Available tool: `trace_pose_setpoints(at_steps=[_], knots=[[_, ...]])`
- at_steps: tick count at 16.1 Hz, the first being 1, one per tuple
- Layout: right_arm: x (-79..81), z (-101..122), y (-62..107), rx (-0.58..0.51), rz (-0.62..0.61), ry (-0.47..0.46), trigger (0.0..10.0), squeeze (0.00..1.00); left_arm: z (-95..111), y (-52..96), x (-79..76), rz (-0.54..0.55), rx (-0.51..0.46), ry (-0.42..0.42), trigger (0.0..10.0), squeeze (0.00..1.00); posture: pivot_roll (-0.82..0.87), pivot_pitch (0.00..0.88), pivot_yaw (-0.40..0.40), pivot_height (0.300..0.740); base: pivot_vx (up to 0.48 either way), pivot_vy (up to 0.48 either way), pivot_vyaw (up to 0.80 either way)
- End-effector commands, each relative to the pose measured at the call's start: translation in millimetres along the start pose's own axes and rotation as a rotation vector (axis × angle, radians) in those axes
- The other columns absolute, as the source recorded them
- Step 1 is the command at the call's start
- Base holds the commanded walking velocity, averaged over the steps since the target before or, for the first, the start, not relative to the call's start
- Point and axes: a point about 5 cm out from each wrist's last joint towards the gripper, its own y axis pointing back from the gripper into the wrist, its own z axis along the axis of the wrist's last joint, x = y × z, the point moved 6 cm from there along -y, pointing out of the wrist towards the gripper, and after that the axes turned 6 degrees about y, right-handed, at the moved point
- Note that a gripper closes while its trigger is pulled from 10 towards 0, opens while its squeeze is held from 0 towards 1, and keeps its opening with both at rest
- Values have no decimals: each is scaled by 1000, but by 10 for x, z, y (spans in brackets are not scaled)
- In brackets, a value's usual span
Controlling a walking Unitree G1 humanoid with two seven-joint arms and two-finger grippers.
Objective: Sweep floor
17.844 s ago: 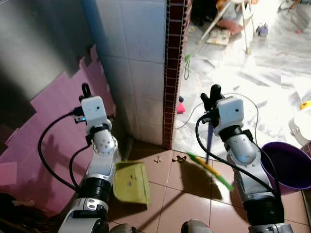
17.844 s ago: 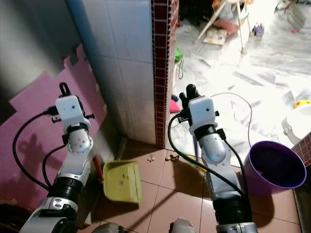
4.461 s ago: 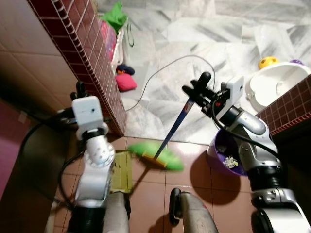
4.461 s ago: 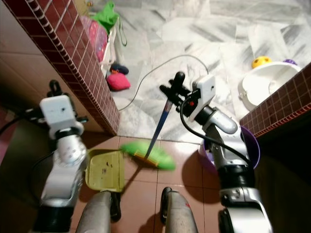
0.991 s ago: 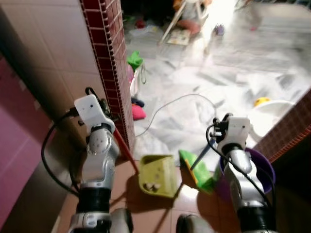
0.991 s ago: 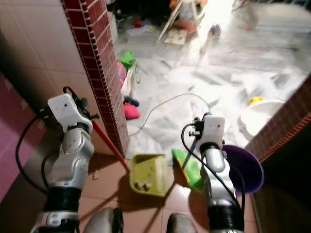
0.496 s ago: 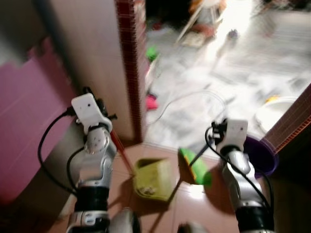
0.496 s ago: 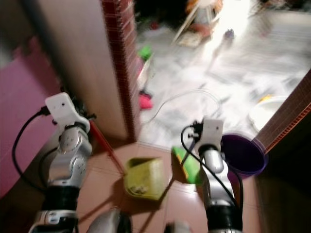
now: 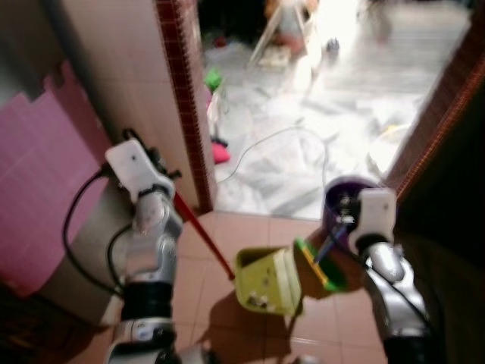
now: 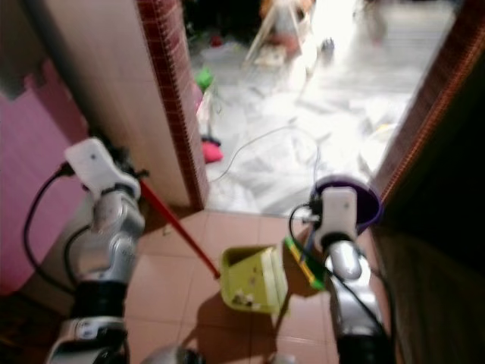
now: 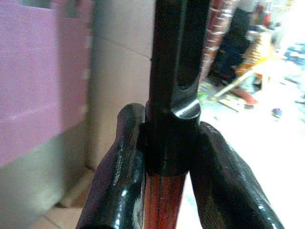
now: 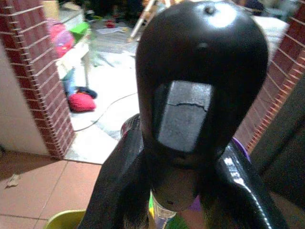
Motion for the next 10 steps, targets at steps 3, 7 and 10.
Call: trace_pose_setpoints(at_steps=[3,7,10], knots=[[89,165,-45,-42,12,-29,10000,0,221,-71,-143,-47,-63,15,10000,0,-137,0,67,740,0,251,-167],[125,208,-57,-55,14,-36,10000,0,257,-107,-220,-54,-49,69,10000,0,-137,0,93,740,0,480,-800],[127,186,-45,-49,11,-32,10000,0,310,-107,-220,-53,-54,80,10000,0,-130,0,92,740,0,480,-800]])
